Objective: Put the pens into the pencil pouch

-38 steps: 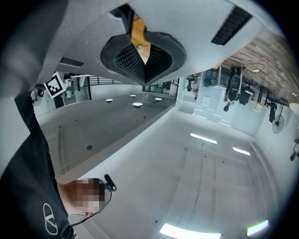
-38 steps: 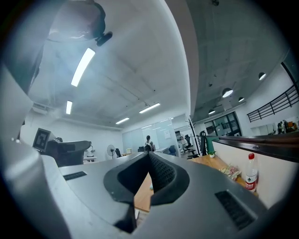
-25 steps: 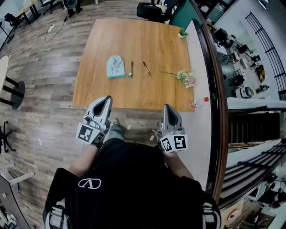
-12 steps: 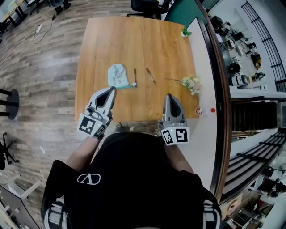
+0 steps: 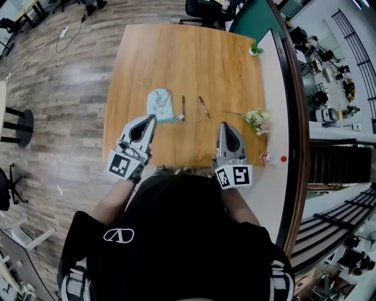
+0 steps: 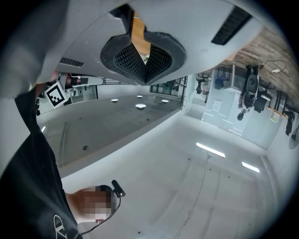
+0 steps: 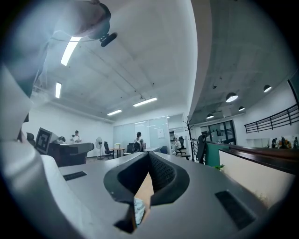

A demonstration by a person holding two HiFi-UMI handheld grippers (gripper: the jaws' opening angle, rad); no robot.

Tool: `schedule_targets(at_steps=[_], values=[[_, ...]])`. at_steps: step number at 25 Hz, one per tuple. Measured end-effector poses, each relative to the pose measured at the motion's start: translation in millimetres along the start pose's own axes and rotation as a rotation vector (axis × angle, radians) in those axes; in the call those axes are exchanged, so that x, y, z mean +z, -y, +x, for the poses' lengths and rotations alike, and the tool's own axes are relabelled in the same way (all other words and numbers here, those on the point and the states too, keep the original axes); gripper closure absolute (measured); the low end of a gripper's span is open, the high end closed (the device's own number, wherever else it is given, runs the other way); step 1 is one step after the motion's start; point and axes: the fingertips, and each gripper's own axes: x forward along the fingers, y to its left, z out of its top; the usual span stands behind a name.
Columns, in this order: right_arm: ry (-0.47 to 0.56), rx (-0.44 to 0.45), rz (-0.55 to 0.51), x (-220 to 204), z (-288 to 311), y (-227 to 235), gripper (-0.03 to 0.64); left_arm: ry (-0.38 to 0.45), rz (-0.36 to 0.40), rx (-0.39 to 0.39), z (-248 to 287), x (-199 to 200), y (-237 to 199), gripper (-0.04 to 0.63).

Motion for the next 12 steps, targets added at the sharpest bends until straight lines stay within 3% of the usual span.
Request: schedule_targets(at_steps=[5,7,8,9,10,12], values=[[-0.016,0.015,0.015,-11.8,6.8,13.2,0.618,-0.006,0.011,0.000,12.9,-12.1,-0.3,0.592],[-0.026,0.019,0.020,-16.2,5.4,16.3,0.618,-0.029,0.072,-0.034,20.5,-17.6,7.5,0.589],[-0.030,0.018,0.022,-17.8,4.3,17.9,0.618,-0.050,0.114,-0.042,25.3,-21.0,9.5,0.460],[-0.033,0.016,0.023,-19.0,3.2,19.9,0.618,-0.071,0.152,-0.042,30.1,-24.5,9.0,0.287],[-0.035,0.013,0.025,-20.0,2.1,22.4,0.618,-0.091,0.185,-0.039,34.4,-28.0,7.0,0.252],[-0.039,0.003,0.031,-21.5,-0.3,28.3,0.618,-0.145,0.250,-0.050,40.7,-38.1,2.4,0.252]])
